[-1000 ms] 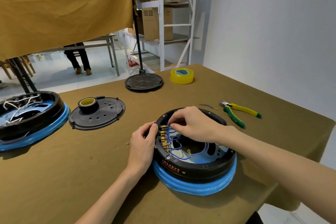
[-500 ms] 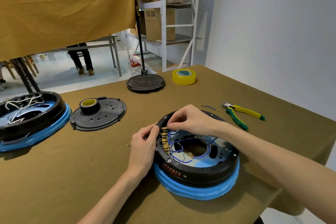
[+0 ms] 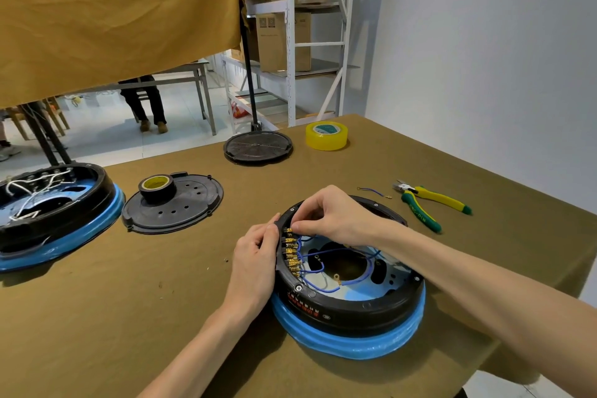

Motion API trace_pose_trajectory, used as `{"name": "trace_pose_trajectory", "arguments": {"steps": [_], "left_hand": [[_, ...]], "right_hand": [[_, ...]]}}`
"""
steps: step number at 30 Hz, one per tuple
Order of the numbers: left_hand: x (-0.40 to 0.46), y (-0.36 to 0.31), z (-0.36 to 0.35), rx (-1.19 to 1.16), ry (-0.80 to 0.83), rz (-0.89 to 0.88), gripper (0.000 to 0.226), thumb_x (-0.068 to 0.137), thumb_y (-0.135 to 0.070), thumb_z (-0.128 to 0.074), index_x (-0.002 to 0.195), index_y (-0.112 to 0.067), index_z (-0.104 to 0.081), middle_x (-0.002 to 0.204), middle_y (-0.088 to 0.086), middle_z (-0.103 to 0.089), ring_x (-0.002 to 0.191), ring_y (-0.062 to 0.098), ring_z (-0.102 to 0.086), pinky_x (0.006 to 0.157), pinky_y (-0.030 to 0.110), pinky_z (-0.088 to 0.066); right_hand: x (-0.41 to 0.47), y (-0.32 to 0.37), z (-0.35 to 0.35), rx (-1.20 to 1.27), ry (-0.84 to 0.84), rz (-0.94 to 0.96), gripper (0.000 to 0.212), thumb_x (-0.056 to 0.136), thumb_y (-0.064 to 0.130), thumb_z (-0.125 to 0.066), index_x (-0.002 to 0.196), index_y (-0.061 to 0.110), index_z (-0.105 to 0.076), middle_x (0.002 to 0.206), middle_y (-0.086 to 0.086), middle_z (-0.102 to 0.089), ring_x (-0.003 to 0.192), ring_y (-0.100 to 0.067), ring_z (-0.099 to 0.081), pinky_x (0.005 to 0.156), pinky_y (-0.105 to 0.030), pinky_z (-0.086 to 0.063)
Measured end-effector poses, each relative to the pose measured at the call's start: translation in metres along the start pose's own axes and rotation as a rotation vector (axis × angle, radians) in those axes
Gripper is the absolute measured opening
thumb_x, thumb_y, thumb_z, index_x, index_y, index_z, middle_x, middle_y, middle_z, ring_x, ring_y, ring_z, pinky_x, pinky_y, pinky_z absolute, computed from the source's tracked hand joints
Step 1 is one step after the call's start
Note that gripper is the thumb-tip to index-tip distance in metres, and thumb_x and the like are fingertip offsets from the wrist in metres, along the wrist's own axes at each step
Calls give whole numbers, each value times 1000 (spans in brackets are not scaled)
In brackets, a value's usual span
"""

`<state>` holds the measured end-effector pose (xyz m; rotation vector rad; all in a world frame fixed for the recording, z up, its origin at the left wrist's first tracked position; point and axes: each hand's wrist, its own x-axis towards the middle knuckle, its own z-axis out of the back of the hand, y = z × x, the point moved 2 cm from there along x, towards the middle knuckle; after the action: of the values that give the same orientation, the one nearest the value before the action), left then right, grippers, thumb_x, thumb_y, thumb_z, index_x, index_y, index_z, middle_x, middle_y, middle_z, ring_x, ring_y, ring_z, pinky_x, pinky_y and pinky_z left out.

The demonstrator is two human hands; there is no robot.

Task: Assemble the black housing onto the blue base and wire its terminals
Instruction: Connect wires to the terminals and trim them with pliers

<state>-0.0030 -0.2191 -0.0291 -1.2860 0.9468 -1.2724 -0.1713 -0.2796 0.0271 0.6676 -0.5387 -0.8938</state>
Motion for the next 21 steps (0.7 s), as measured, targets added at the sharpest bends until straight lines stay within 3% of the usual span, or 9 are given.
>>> {"name": "trace_pose_trajectory", "arguments": {"steps": [4, 6, 10, 14, 19, 21], "left_hand": [[-1, -2, -2, 4, -19, 8, 37, 109, -27, -44, 136, -15, -65, 129, -1, -67, 117, 11, -63, 103, 36, -52], [-2, -2, -2, -17, -26, 18, 36, 108, -28, -45, 134, -15, -67, 127, 1, -68, 116, 13, -64, 102, 39, -52], [-3, 0, -1, -62, -25, 23, 30, 107, -29, -48, 121, -19, -73, 119, 3, -72, 107, 13, -68, 86, 26, -55], [-2, 3, -3, -89, -42, 62, 31, 107, -28, -50, 124, -15, -73, 120, 5, -72, 110, 19, -68, 97, 43, -55], [-1, 3, -2, -71, -43, 76, 31, 108, -29, -49, 123, -16, -73, 119, 4, -72, 112, 20, -67, 101, 49, -53], [-1, 1, -1, -62, -23, 74, 30, 108, -28, -49, 121, -18, -73, 118, 6, -73, 112, 23, -68, 100, 51, -53]], "right_hand": [[-2, 0, -3, 2, -26, -1, 10, 92, 18, -76, 97, 11, -82, 89, 1, -78, 83, -14, -71, 80, -28, -58], [-2, 1, -4, -2, -30, 6, 10, 93, 18, -76, 98, 13, -82, 90, 2, -78, 84, -11, -71, 80, -24, -58], [-5, 0, -1, 12, -26, -13, 12, 92, 19, -76, 99, 12, -82, 91, 1, -79, 81, -7, -71, 78, -20, -57], [-7, 0, 0, 37, -25, -19, 11, 90, 19, -79, 95, 11, -83, 87, 0, -79, 78, -9, -71, 75, -21, -57], [-8, 6, -2, -12, -17, -9, 12, 92, 20, -77, 100, 12, -82, 90, 3, -78, 78, -2, -68, 72, -16, -52], [-15, 8, 1, -103, -80, 18, 17, 92, 22, -76, 107, 16, -78, 98, 4, -74, 82, -4, -64, 76, -20, -52]]}}
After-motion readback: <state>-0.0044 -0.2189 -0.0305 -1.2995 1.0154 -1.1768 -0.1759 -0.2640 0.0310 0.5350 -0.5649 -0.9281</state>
